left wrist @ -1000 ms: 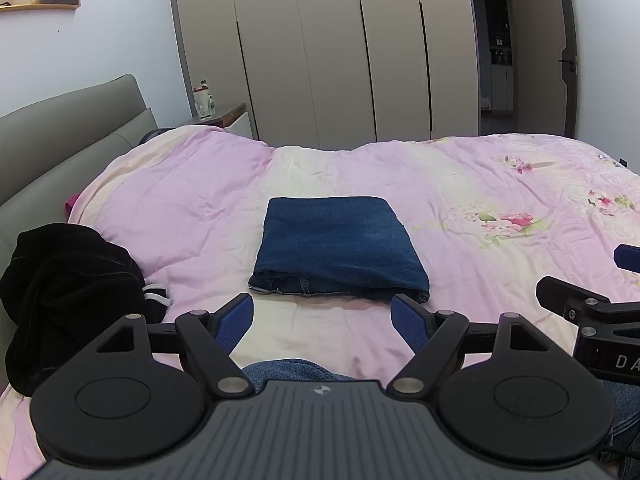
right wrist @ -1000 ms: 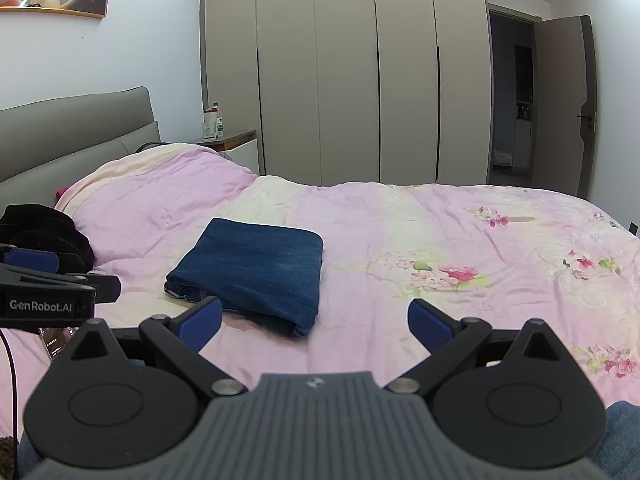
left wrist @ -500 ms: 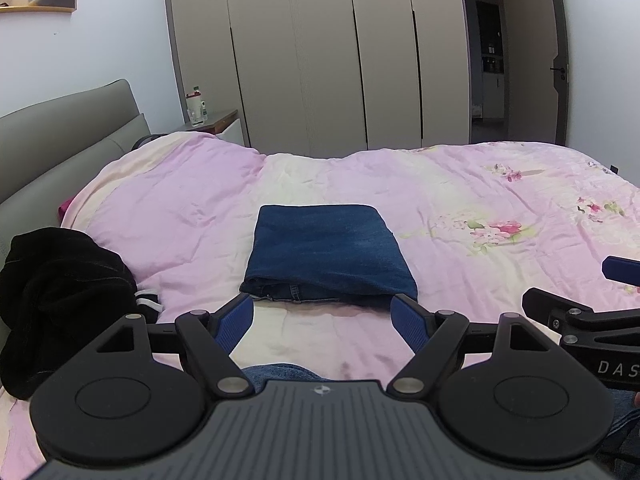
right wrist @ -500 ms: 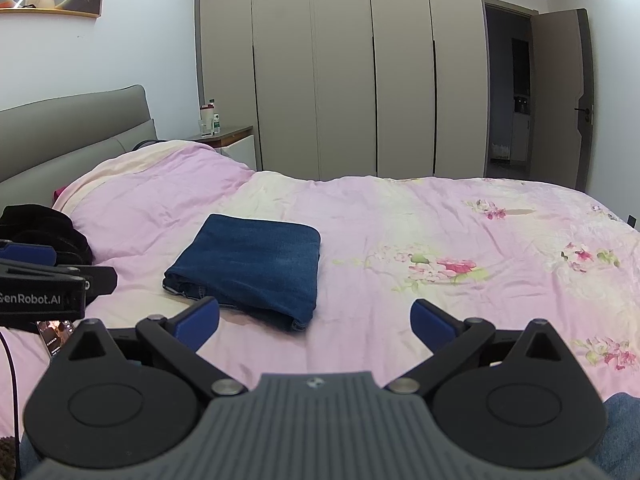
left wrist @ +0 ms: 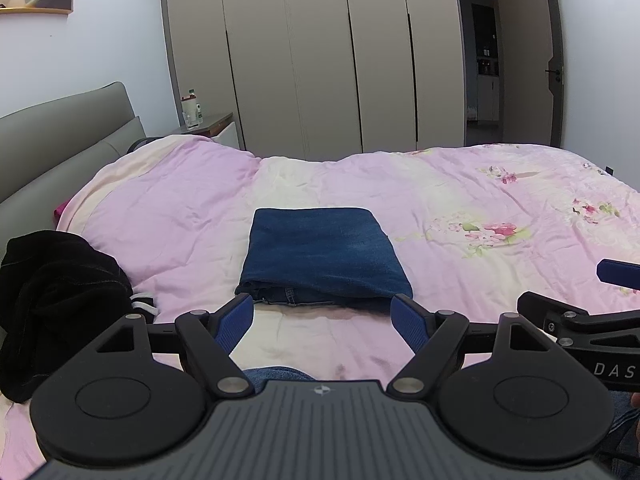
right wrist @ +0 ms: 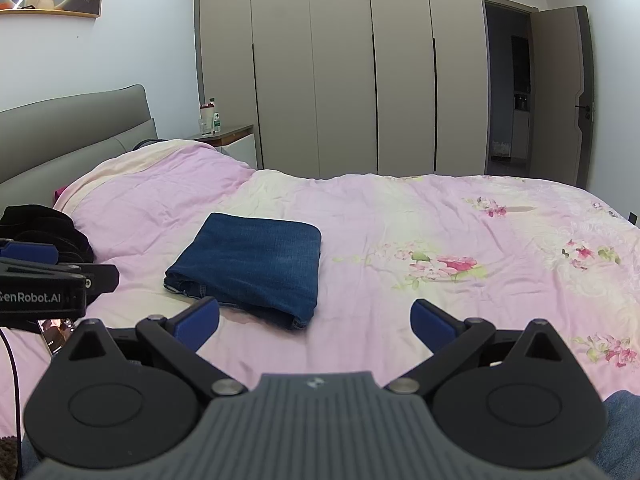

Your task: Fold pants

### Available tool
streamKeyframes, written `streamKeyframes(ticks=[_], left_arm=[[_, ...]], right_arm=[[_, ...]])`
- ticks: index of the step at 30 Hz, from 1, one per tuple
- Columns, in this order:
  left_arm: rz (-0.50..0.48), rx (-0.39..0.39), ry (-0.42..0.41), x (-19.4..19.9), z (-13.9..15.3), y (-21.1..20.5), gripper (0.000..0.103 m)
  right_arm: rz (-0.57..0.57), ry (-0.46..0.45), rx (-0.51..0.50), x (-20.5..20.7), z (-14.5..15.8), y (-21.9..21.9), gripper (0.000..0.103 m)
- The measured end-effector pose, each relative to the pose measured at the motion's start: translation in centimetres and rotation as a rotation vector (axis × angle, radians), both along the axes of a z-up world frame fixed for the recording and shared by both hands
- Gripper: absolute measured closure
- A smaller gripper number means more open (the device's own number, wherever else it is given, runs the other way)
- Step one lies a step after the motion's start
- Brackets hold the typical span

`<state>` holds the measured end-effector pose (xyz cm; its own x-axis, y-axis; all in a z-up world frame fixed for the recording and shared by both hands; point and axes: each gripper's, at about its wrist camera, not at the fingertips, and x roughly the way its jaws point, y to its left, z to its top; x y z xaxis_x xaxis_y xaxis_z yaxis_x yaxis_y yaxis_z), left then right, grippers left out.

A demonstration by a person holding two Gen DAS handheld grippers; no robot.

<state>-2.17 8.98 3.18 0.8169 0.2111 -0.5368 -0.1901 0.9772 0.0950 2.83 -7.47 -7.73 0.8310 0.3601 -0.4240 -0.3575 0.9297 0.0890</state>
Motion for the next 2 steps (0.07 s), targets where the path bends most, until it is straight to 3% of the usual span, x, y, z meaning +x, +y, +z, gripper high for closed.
streamKeyframes(ticks=[2], left_arm=[[-0.001, 0.004, -0.003, 0.06, 0.07, 0.04, 0.011]], right_arm=[[0.001, 0.003, 0.001, -0.07, -0.08, -0.01, 0.005]])
